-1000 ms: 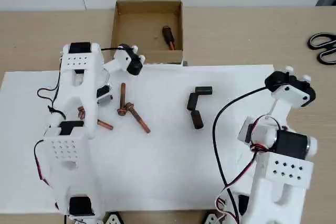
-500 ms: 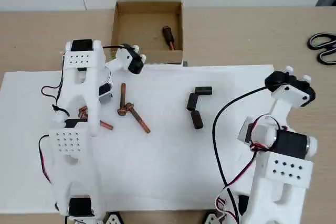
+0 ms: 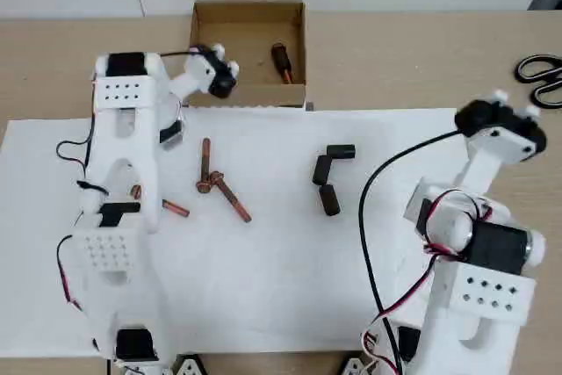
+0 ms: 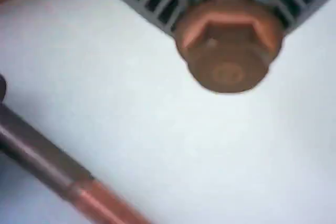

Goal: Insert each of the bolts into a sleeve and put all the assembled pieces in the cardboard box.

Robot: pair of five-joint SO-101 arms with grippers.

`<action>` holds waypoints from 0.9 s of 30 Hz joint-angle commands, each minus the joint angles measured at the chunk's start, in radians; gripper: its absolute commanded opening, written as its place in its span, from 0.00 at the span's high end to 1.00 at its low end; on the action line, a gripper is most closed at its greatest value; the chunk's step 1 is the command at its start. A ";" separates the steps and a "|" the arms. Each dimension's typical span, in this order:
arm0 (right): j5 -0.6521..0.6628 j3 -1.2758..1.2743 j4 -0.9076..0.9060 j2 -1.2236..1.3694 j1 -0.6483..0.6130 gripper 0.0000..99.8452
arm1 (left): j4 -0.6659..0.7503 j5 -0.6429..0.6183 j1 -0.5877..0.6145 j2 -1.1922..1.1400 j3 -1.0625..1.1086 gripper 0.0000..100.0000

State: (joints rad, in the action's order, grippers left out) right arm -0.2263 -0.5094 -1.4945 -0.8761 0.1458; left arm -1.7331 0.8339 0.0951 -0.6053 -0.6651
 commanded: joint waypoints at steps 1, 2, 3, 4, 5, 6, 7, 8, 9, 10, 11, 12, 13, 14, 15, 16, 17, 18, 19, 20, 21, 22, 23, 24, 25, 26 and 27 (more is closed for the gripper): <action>0.040 0.121 0.001 -0.028 -0.108 1.00 | -0.017 -0.160 -0.028 0.181 -0.027 0.99; 0.078 0.135 -0.025 -0.028 -0.143 1.00 | -0.017 -0.235 -0.034 0.209 -0.028 0.99; 0.130 0.146 -0.056 -0.028 -0.180 1.00 | -0.017 -0.305 -0.041 0.235 -0.030 0.99; 0.181 0.153 -0.085 -0.028 -0.211 1.00 | -0.017 -0.367 -0.046 0.258 -0.030 0.99; 0.218 0.158 -0.107 -0.028 -0.237 1.00 | -0.017 -0.399 -0.048 0.278 -0.030 0.99; 0.239 0.160 -0.120 -0.028 -0.257 1.00 | -0.017 -0.410 -0.051 0.298 -0.030 0.99; 0.242 0.160 -0.125 -0.028 -0.269 1.00 | -0.017 -0.410 -0.054 0.318 -0.030 0.99; 0.245 0.160 -0.128 -0.028 -0.282 1.00 | -0.017 -0.410 -0.055 0.336 -0.030 0.99; 0.242 0.160 -0.131 -0.028 -0.288 1.00 | -0.017 -0.411 -0.058 0.354 -0.030 0.99; 0.241 0.161 -0.131 -0.028 -0.294 1.00 | -0.017 -0.414 -0.058 0.376 -0.030 0.99; 0.241 0.161 -0.131 -0.033 -0.300 1.00 | -0.017 -0.417 -0.063 0.402 -0.030 0.99; 0.241 0.169 -0.131 -0.048 -0.305 1.00 | -0.017 -0.433 -0.072 0.436 -0.030 0.99; 0.241 0.180 -0.131 -0.073 -0.311 1.00 | -0.017 -0.462 -0.083 0.474 -0.030 0.99; 0.245 0.184 -0.128 -0.104 -0.317 1.00 | -0.017 -0.499 -0.094 0.516 -0.030 0.99; 0.247 0.180 -0.124 -0.134 -0.325 1.00 | -0.017 -0.534 -0.112 0.559 -0.028 0.99; 0.249 0.170 -0.122 -0.165 -0.337 1.00 | -0.017 -0.563 -0.133 0.601 -0.019 0.99; 0.249 0.160 -0.122 -0.191 -0.351 1.00 | -0.017 -0.585 -0.152 0.641 -0.001 0.99; 0.249 0.144 -0.124 -0.219 -0.364 1.00 | -0.017 -0.608 -0.175 0.683 0.028 0.99; 0.249 0.129 -0.127 -0.245 -0.374 1.00 | -0.014 -0.638 -0.192 0.723 0.064 0.99; 0.249 0.112 -0.125 -0.271 -0.378 1.00 | -0.012 -0.683 -0.206 0.764 0.107 0.99; 0.249 0.095 -0.122 -0.294 -0.383 1.00 | -0.011 -0.735 -0.218 0.804 0.156 0.99; 0.249 0.077 -0.119 -0.314 -0.383 1.00 | 0.003 -0.790 -0.229 0.841 0.211 0.99; 0.249 0.049 -0.108 -0.335 -0.383 1.00 | 0.025 -0.844 -0.239 0.879 0.265 0.99; 0.249 0.018 -0.094 -0.357 -0.383 1.00 | 0.046 -0.896 -0.247 0.918 0.317 0.99; 0.249 -0.012 -0.082 -0.377 -0.383 1.00 | 0.074 -0.950 -0.252 0.957 0.374 0.99; 0.247 -0.041 -0.073 -0.398 -0.383 1.00 | 0.103 -1.003 -0.258 0.996 0.437 0.99; 0.247 -0.068 -0.058 -0.420 -0.383 1.00 | 0.133 -1.046 -0.264 1.033 0.498 0.99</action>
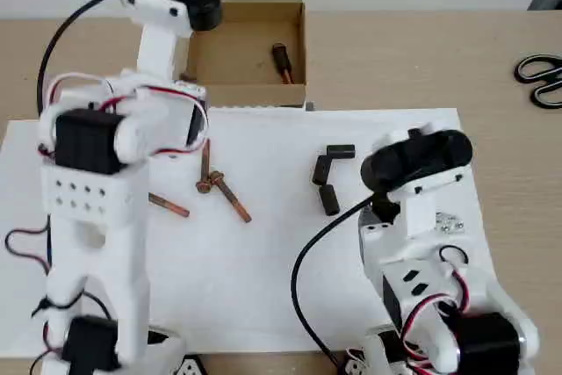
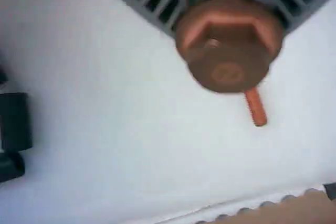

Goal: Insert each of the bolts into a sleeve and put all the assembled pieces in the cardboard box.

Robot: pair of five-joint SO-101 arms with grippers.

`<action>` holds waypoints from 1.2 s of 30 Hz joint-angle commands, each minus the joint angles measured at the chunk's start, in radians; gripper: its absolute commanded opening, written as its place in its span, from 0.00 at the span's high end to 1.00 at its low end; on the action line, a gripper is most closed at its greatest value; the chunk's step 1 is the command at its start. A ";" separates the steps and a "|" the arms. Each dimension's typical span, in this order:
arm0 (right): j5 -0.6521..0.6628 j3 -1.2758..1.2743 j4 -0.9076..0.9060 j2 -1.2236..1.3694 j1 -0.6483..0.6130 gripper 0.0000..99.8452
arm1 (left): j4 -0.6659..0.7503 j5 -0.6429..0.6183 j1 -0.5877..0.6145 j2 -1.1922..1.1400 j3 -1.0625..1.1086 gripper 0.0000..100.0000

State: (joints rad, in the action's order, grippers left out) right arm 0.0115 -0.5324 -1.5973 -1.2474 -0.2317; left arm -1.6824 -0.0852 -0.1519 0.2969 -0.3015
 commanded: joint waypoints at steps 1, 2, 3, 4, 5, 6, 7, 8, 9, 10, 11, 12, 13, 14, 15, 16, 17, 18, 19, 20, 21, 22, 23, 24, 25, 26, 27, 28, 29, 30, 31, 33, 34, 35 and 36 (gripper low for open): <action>0.009 -0.077 0.068 -0.070 -0.007 1.00 | 0.115 -0.163 -0.026 0.172 0.197 0.99; 0.009 -0.112 0.096 -0.091 -0.007 1.00 | 0.147 -0.196 -0.032 0.212 0.252 0.99; 0.009 -0.146 0.125 -0.114 -0.007 1.00 | 0.184 -0.232 -0.037 0.255 0.309 0.99; 0.009 -0.175 0.151 -0.136 -0.007 1.00 | 0.224 -0.272 -0.038 0.296 0.363 0.99; 0.009 -0.207 0.182 -0.157 -0.015 1.00 | 0.262 -0.318 -0.043 0.344 0.417 0.99; 0.009 -0.239 0.206 -0.179 -0.033 1.00 | 0.299 -0.351 -0.046 0.390 0.470 0.99; 0.011 -0.272 0.226 -0.203 -0.054 1.00 | 0.331 -0.379 -0.048 0.437 0.526 0.99; 0.011 -0.302 0.240 -0.228 -0.082 1.00 | 0.362 -0.404 -0.054 0.485 0.584 0.99; 0.011 -0.334 0.252 -0.252 -0.116 1.00 | 0.391 -0.423 -0.069 0.532 0.644 0.99; 0.011 -0.367 0.262 -0.278 -0.154 1.00 | 0.417 -0.442 -0.083 0.585 0.708 0.99; 0.011 -0.399 0.265 -0.305 -0.194 1.00 | 0.446 -0.456 -0.098 0.640 0.769 0.99; 0.011 -0.423 0.266 -0.332 -0.229 1.00 | 0.479 -0.471 -0.107 0.695 0.831 0.99; 0.011 -0.448 0.268 -0.361 -0.263 1.00 | 0.520 -0.486 -0.114 0.755 0.894 0.99; 0.011 -0.468 0.268 -0.389 -0.294 1.00 | 0.563 -0.500 -0.115 0.815 0.957 0.99; 0.011 -0.489 0.268 -0.415 -0.321 1.00 | 0.608 -0.511 -0.115 0.875 1.021 0.99; 0.008 -0.512 0.268 -0.438 -0.344 1.00 | 0.647 -0.516 -0.117 0.936 1.086 0.99; 0.006 -0.535 0.268 -0.464 -0.367 1.00 | 0.684 -0.516 -0.117 1.002 1.155 0.99; 0.005 -0.554 0.268 -0.483 -0.381 1.00 | 0.709 -0.516 -0.117 1.056 1.207 0.99; 0.005 -0.575 0.268 -0.503 -0.394 1.00 | 0.732 -0.516 -0.117 1.117 1.265 0.99; 0.005 -0.592 0.268 -0.521 -0.406 1.00 | 0.749 -0.516 -0.117 1.175 1.316 0.99; 0.005 -0.606 0.268 -0.539 -0.418 1.00 | 0.760 -0.517 -0.117 1.238 1.360 0.99; 0.005 -0.615 0.268 -0.555 -0.432 1.00 | 0.767 -0.517 -0.117 1.298 1.394 0.99; 0.006 -0.621 0.268 -0.564 -0.444 1.00 | 0.772 -0.517 -0.117 1.358 1.425 0.99; 0.005 -0.623 0.268 -0.567 -0.456 1.00 | 0.781 -0.517 -0.117 1.415 1.451 0.99; 0.005 -0.626 0.268 -0.567 -0.470 1.00 | 0.796 -0.517 -0.118 1.468 1.481 0.99; 0.003 -0.628 0.268 -0.565 -0.483 1.00 | 0.809 -0.517 -0.118 1.519 1.511 0.99; 0.003 -0.635 0.269 -0.565 -0.496 1.00 | 0.815 -0.517 -0.118 1.539 1.531 0.99; 0.009 -0.651 0.280 -0.565 -0.507 1.00 | 0.812 -0.517 -0.118 1.531 1.532 0.99; 0.009 -0.666 0.305 -0.565 -0.516 1.00 | 0.804 -0.522 -0.118 1.517 1.527 0.99; 0.009 -0.681 0.337 -0.565 -0.524 1.00 | 0.796 -0.539 -0.118 1.508 1.523 0.99; 0.011 -0.697 0.375 -0.565 -0.533 1.00 | 0.795 -0.559 -0.118 1.508 1.523 0.99; 0.011 -0.735 0.453 -0.565 -0.559 1.00 | 0.795 -0.585 -0.124 1.507 1.526 0.99; 0.011 -0.755 0.483 -0.565 -0.572 1.00 | 0.795 -0.589 -0.140 1.507 1.529 0.99; 0.011 -0.776 0.509 -0.565 -0.584 1.00 | 0.795 -0.591 -0.160 1.507 1.534 0.99; 0.011 -0.798 0.530 -0.565 -0.596 1.00 | 0.795 -0.591 -0.178 1.507 1.534 0.99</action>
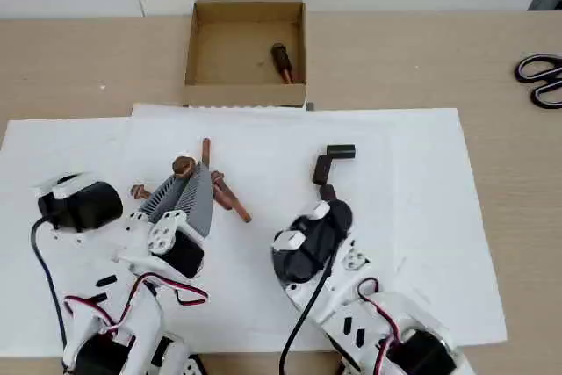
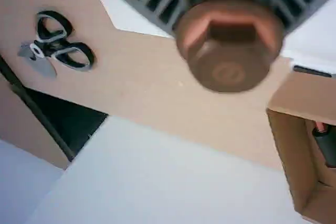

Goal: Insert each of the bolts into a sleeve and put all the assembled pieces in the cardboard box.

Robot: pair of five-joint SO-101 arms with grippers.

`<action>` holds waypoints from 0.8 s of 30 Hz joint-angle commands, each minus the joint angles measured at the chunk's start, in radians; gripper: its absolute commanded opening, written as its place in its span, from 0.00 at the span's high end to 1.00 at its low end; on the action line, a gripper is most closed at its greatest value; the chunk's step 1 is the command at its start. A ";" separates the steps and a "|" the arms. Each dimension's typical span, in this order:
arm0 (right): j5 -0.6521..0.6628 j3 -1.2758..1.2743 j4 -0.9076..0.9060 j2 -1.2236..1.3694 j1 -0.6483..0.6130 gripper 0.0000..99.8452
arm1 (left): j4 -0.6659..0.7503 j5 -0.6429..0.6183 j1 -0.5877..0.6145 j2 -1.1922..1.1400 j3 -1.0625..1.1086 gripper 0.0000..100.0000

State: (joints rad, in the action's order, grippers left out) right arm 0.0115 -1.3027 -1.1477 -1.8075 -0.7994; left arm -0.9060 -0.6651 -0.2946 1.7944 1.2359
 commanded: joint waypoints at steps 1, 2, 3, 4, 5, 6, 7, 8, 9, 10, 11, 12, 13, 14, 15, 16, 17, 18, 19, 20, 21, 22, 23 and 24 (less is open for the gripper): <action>0.011 -0.048 0.102 -0.005 -0.036 1.00 | 0.018 -0.011 -0.055 0.009 -0.004 0.99; 0.011 -0.066 0.127 -0.005 -0.039 1.00 | 0.018 -0.011 -0.074 0.009 -0.004 0.99; 0.011 -0.083 0.156 -0.005 -0.039 1.00 | 0.020 -0.011 -0.091 0.009 -0.004 0.99; 0.014 -0.095 0.183 -0.005 -0.039 1.00 | 0.020 -0.011 -0.106 0.009 -0.004 0.99; 0.031 -0.107 0.203 -0.005 -0.039 1.00 | 0.020 -0.011 -0.120 0.009 -0.004 0.99; 0.058 -0.120 0.217 -0.005 -0.039 1.00 | 0.020 -0.011 -0.132 0.009 -0.004 0.99; 0.083 -0.127 0.228 -0.005 -0.039 1.00 | 0.020 -0.011 -0.143 0.009 -0.004 0.99; 0.098 -0.132 0.236 -0.005 -0.039 1.00 | 0.020 -0.011 -0.153 0.009 -0.004 0.99; 0.106 -0.135 0.242 -0.005 -0.039 1.00 | 0.018 -0.011 -0.163 0.009 -0.004 0.99; 0.106 -0.135 0.246 -0.005 -0.039 1.00 | 0.018 -0.011 -0.170 0.009 -0.004 0.99; 0.106 -0.133 0.248 -0.005 -0.039 1.00 | 0.017 -0.011 -0.176 0.009 -0.002 0.99; 0.109 -0.130 0.245 -0.005 -0.039 1.00 | 0.015 -0.011 -0.181 0.009 -0.002 0.99; 0.109 -0.129 0.245 -0.005 -0.039 1.00 | 0.014 -0.011 -0.183 0.009 -0.002 0.99; 0.109 -0.126 0.245 -0.005 -0.038 1.00 | 0.014 -0.011 -0.183 0.009 -0.002 0.99; 0.109 -0.120 0.245 -0.005 -0.038 1.00 | 0.014 -0.011 -0.183 0.009 -0.001 0.99; 0.109 -0.114 0.245 -0.005 -0.038 1.00 | 0.014 -0.011 -0.183 0.009 -0.001 0.99; 0.109 -0.110 0.245 -0.004 -0.038 1.00 | 0.012 -0.009 -0.183 0.009 -0.001 0.99; 0.110 -0.106 0.243 -0.004 -0.038 1.00 | 0.012 -0.009 -0.183 0.006 0.001 0.99; 0.110 -0.100 0.240 -0.004 -0.038 1.00 | 0.012 -0.009 -0.183 0.006 0.005 0.99; 0.110 -0.098 0.240 -0.004 -0.036 1.00 | 0.014 -0.002 -0.183 0.009 0.018 0.99; 0.110 -0.095 0.240 -0.004 -0.036 1.00 | 0.014 0.021 -0.183 0.009 0.028 0.99; 0.110 -0.094 0.240 -0.004 -0.036 1.00 | 0.015 0.041 -0.183 0.009 0.041 0.99; 0.110 -0.091 0.239 -0.004 -0.036 1.00 | 0.017 0.055 -0.183 0.009 0.051 0.99; 0.110 -0.091 0.239 -0.004 -0.036 1.00 | 0.018 0.060 -0.183 0.009 0.056 0.99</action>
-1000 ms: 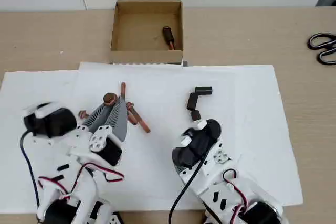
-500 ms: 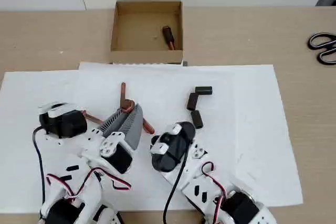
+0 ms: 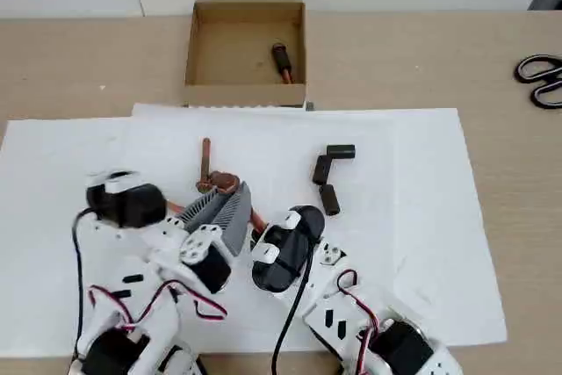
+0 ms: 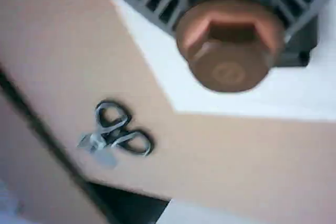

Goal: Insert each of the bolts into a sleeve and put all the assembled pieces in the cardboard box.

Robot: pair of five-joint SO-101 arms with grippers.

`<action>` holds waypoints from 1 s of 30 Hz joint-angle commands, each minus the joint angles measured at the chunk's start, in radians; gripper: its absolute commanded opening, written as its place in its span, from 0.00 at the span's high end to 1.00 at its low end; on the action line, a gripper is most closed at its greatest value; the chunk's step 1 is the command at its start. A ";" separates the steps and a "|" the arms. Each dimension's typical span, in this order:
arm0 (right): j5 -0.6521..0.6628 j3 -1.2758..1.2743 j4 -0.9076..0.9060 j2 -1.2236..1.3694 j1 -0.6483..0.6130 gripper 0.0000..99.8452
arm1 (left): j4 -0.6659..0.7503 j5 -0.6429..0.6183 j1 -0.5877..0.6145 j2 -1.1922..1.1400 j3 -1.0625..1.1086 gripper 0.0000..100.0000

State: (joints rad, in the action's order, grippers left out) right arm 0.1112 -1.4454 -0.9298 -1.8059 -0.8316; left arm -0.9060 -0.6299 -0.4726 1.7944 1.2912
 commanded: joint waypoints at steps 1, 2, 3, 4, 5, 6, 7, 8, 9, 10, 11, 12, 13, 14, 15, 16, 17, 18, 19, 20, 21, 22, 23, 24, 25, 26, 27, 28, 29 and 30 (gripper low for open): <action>0.011 0.052 0.021 -0.005 -0.004 1.00 | 0.018 0.025 -0.005 0.009 0.002 0.99; 0.011 0.052 0.021 -0.005 -0.004 1.00 | 0.018 0.025 -0.005 0.009 0.004 0.99; 0.011 0.052 0.021 -0.005 -0.004 1.00 | 0.018 0.025 -0.006 0.009 0.004 0.99; 0.011 0.052 0.021 -0.005 -0.004 1.00 | 0.018 0.025 -0.006 0.009 0.007 0.99; 0.011 0.052 0.021 -0.005 -0.004 1.00 | 0.018 0.025 -0.006 0.009 0.007 0.99; 0.011 0.052 0.021 -0.005 -0.004 1.00 | 0.017 0.025 -0.006 0.009 0.007 0.99; 0.011 0.052 0.021 -0.005 -0.002 1.00 | 0.015 0.025 -0.006 0.009 0.007 0.99; 0.011 0.052 0.021 -0.005 -0.002 1.00 | 0.014 0.025 -0.006 0.009 0.005 0.99; 0.011 0.052 0.021 -0.005 -0.002 1.00 | 0.014 0.026 -0.006 0.009 0.004 0.99; 0.011 0.052 0.021 -0.005 -0.002 1.00 | 0.014 0.026 -0.006 0.009 0.004 0.99; 0.011 0.052 0.021 -0.005 -0.002 1.00 | 0.014 0.026 -0.006 0.009 0.004 0.99; 0.011 0.052 0.021 -0.005 -0.002 1.00 | 0.014 0.026 -0.008 0.009 0.004 0.99; 0.011 0.052 0.021 -0.005 -0.002 1.00 | 0.012 0.026 -0.008 0.009 0.004 0.99; 0.011 0.052 0.024 -0.005 -0.002 1.00 | 0.011 0.028 -0.020 0.009 0.002 0.99; 0.011 0.052 0.024 -0.005 -0.001 1.00 | 0.006 0.034 -0.037 0.009 0.002 0.99; 0.011 0.052 0.024 -0.005 -0.001 1.00 | -0.005 0.048 -0.057 0.009 0.001 0.99; 0.011 0.052 0.025 -0.005 -0.001 1.00 | -0.014 0.061 -0.081 0.009 0.001 0.99; 0.011 0.052 0.025 -0.005 -0.001 1.00 | -0.018 0.068 -0.098 0.011 0.001 0.99; 0.011 0.052 0.025 -0.005 -0.001 1.00 | -0.025 0.069 -0.106 0.011 0.001 0.99; 0.011 0.052 0.025 -0.005 -0.001 1.00 | -0.028 0.069 -0.112 0.011 0.001 0.99; 0.011 0.052 0.025 -0.005 0.002 1.00 | -0.029 0.069 -0.112 0.011 0.001 0.99; 0.011 0.052 0.027 -0.005 0.010 1.00 | -0.031 0.069 -0.112 0.011 0.001 0.99; 0.011 0.052 0.027 -0.005 0.022 1.00 | -0.031 0.071 -0.112 0.011 0.002 0.99; 0.011 0.054 0.027 -0.005 0.035 1.00 | -0.031 0.074 -0.112 0.011 0.002 0.99; 0.011 0.054 0.028 -0.005 0.050 1.00 | -0.032 0.089 -0.114 0.011 0.004 0.99; 0.011 0.058 0.028 -0.005 0.058 1.00 | -0.044 0.101 -0.114 0.011 0.004 0.99; 0.011 0.069 0.028 -0.005 0.061 1.00 | -0.058 0.109 -0.115 0.009 0.004 0.99; 0.011 0.078 0.028 -0.005 0.062 1.00 | -0.072 0.114 -0.117 0.009 0.004 0.99; 0.011 0.084 0.028 -0.005 0.062 1.00 | -0.091 0.120 -0.124 0.009 0.004 0.99; 0.011 0.087 0.028 -0.005 0.062 1.00 | -0.112 0.126 -0.138 0.009 0.005 0.99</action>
State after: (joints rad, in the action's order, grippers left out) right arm 0.1128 -1.4239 -0.9283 -1.8059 -0.7871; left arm -0.9797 -0.5240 -0.5846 1.7944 1.3034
